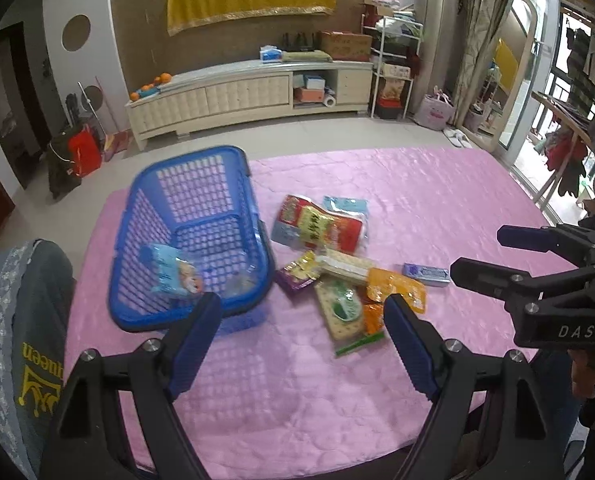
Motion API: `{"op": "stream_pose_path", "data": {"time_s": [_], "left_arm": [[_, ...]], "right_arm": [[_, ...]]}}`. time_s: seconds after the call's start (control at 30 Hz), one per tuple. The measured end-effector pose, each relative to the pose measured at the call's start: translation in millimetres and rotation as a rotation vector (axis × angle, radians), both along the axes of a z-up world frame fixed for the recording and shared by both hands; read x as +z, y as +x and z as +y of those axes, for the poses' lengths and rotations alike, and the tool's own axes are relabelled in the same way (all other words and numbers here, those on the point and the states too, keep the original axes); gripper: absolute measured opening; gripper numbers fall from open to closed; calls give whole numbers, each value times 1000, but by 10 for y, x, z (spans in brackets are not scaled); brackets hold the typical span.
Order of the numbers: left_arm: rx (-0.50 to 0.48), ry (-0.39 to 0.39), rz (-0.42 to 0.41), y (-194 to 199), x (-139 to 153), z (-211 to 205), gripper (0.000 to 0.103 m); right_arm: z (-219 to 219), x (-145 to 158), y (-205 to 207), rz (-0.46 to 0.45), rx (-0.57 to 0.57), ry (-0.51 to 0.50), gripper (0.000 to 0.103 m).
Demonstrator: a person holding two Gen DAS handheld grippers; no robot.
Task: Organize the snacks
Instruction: 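Move both tools back from the basket to the snack pile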
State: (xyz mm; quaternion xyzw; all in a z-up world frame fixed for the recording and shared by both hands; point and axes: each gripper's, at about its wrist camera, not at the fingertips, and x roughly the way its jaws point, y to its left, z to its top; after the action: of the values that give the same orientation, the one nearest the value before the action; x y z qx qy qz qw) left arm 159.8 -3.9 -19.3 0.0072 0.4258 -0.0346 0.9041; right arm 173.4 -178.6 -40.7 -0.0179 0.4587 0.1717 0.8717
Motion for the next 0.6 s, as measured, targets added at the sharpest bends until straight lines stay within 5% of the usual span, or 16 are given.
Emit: {"op": "stream_pose_path", "data": {"time_s": [0.27, 0.6], "left_arm": [[-5, -32, 71, 88, -382, -182, 81], [37, -43, 166, 192, -864, -159, 81]], "right_arm": [[-264, -354, 107, 61, -18, -29, 89], [-172, -909, 358, 134, 95, -79, 89]]}}
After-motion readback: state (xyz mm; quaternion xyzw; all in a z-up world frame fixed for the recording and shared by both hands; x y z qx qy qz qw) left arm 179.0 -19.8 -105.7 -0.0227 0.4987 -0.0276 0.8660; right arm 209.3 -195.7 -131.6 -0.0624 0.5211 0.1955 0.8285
